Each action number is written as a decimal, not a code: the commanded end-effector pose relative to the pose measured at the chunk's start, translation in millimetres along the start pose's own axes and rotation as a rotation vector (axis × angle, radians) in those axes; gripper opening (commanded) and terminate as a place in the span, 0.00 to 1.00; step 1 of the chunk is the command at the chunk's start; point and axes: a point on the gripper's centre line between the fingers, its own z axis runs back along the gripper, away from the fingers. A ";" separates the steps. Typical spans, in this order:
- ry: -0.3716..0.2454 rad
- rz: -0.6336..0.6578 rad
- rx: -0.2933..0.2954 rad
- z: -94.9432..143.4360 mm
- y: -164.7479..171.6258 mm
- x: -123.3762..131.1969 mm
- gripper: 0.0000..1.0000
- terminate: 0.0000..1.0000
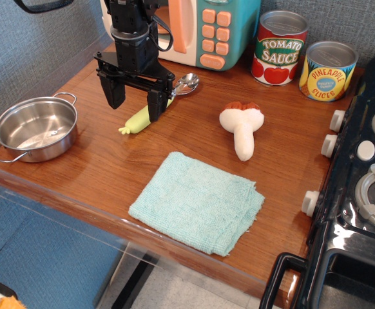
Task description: Place the mushroom at the left side of the table.
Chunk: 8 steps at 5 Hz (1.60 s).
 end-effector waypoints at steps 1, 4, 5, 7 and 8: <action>0.000 0.000 0.000 0.0 0.0 0.0 1.00 0.00; -0.127 0.015 -0.079 44.2 -51.5 31.4 1.00 0.00; -0.118 0.019 -0.092 42.3 -82.8 47.4 1.00 0.00; -0.118 0.061 -0.075 37.9 -104.5 63.3 1.00 0.00; -0.090 0.087 -0.068 26.0 -104.6 62.8 1.00 0.00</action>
